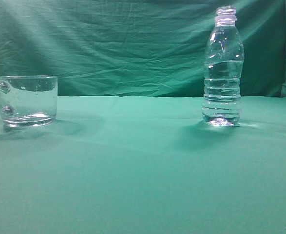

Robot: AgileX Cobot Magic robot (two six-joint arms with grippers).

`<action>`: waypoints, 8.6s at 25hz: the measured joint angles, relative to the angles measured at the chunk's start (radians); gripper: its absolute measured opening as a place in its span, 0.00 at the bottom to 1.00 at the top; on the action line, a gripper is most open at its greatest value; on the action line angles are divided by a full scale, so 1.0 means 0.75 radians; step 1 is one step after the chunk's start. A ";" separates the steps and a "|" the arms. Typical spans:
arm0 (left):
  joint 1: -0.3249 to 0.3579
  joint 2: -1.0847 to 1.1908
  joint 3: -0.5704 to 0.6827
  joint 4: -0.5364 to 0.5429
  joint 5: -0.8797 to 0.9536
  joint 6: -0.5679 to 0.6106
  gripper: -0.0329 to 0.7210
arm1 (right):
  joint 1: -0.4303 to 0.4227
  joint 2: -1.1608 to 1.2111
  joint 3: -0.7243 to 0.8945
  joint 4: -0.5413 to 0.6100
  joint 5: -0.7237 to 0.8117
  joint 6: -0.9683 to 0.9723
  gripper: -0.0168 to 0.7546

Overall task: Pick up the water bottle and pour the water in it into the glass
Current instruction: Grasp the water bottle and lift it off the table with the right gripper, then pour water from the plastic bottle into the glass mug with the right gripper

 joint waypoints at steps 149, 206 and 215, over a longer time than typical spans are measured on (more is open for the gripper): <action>0.000 0.000 0.000 0.000 0.000 0.000 0.04 | 1.011 2.655 -1.894 -2.297 0.084 0.157 0.43; 0.000 0.000 0.000 0.000 0.000 0.000 0.04 | 1.011 2.655 -1.898 -2.468 0.108 0.549 0.43; 0.000 0.000 0.000 0.000 0.000 0.000 0.04 | 1.011 2.581 -1.898 -2.468 -0.017 1.655 0.43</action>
